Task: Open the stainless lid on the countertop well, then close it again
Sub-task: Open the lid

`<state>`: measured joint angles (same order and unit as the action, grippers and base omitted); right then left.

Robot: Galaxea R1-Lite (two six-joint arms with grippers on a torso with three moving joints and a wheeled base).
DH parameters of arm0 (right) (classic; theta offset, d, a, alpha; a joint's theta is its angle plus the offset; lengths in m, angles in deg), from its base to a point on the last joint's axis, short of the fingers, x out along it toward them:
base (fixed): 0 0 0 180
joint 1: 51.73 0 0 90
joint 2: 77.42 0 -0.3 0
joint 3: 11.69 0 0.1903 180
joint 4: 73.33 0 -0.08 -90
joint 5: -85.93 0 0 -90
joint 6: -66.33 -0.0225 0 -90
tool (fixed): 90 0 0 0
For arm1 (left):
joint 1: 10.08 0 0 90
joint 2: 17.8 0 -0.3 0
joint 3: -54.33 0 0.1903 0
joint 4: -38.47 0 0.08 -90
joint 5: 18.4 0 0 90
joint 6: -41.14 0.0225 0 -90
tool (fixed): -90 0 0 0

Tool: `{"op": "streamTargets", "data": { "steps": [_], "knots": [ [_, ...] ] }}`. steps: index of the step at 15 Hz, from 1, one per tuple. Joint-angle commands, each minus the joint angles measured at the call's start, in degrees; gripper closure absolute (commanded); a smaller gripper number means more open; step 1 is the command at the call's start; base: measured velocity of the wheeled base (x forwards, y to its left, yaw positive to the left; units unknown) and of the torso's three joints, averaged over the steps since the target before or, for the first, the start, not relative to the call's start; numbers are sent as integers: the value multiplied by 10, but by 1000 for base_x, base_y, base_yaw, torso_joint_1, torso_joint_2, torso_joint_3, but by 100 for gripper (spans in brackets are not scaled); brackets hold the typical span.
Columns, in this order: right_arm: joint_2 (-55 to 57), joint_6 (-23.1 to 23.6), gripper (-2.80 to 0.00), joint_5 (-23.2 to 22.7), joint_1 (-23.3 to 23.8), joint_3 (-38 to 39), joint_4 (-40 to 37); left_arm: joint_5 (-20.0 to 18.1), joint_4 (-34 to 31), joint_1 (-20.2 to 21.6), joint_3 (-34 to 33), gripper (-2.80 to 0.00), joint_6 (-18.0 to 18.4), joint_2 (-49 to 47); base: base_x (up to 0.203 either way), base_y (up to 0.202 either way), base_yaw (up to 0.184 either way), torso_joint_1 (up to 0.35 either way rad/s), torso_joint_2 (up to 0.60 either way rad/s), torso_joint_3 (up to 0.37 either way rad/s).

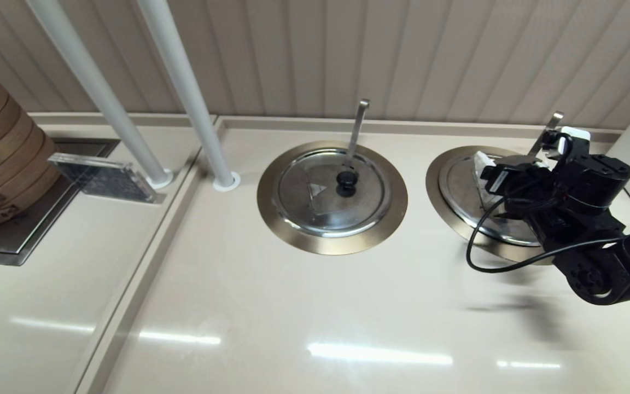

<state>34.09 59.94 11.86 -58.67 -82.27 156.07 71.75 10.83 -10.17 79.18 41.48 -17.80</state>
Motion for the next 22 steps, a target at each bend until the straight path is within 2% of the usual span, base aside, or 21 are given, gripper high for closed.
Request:
{"op": "streamTargets", "data": {
  "steps": [1,13,22],
  "knots": [
    [-5,-1,-280,0,-8,0,2,0,0,0,0,0,0,0,0,0,0,0,0,0],
    [-4,-3,-280,2,-53,3,2,0,0,0,0,0,0,0,0,0,0,0,0,0],
    [-18,-6,-280,31,-103,23,2,0,0,0,0,0,0,0,0,0,0,0,0,0]
  ]
}}
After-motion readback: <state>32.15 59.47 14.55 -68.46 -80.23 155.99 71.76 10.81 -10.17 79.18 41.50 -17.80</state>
